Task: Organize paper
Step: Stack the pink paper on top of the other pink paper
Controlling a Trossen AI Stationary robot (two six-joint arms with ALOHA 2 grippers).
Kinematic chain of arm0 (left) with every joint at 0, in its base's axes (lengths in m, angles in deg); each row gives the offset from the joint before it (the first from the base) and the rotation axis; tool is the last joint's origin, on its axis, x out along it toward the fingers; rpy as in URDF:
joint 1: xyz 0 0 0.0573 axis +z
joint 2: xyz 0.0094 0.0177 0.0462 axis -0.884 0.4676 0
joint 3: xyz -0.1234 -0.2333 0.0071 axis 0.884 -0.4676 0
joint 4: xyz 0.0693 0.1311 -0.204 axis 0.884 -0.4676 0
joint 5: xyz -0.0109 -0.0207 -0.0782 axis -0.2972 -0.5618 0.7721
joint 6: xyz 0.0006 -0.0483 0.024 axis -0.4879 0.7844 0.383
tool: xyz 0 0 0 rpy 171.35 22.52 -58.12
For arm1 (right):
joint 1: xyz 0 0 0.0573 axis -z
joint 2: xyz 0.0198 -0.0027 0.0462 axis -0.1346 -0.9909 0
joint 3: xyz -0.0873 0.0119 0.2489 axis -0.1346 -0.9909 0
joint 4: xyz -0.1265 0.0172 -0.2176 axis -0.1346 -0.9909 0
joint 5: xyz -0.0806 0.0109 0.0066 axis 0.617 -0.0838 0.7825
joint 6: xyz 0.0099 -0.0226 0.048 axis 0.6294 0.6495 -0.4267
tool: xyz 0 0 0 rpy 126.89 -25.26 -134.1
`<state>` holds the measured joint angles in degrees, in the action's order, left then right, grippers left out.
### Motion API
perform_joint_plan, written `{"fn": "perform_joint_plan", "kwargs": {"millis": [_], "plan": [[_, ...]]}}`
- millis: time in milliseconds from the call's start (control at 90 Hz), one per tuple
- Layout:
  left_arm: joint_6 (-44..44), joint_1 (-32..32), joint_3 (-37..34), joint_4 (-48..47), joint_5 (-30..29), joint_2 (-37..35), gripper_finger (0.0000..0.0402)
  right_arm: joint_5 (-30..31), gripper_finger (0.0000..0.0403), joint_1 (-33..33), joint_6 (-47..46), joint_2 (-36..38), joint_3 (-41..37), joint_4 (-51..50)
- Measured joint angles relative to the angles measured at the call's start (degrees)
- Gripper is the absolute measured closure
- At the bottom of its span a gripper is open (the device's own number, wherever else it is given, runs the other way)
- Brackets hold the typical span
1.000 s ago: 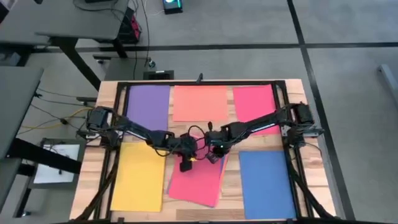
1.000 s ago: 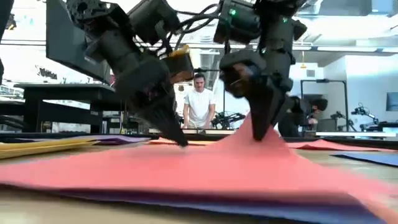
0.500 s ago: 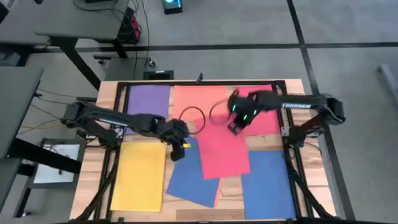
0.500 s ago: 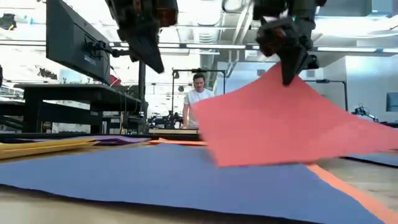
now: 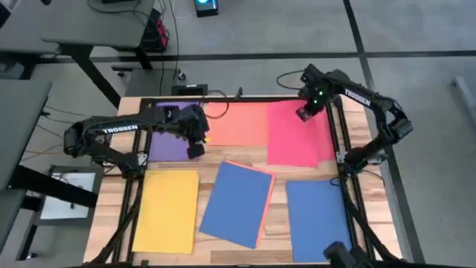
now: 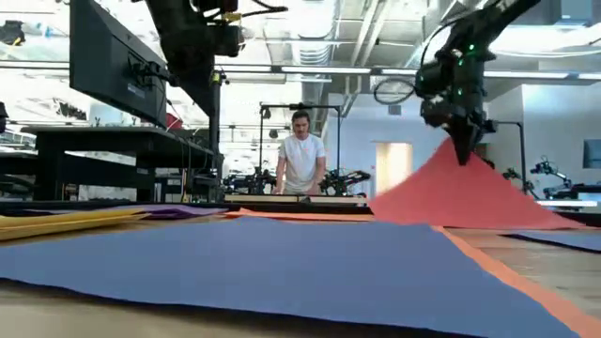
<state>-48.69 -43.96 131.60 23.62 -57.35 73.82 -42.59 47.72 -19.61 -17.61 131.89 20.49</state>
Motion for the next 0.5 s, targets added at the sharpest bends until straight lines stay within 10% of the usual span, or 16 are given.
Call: {"fn": "perform_joint_plan", "kwargs": {"millis": [500], "plan": [[-10.92,11.02,0.0,0.17,0.11,0.0,0.0402,16.18,0.0403,0.46,4.52,-7.45,0.0,0.04]]}}
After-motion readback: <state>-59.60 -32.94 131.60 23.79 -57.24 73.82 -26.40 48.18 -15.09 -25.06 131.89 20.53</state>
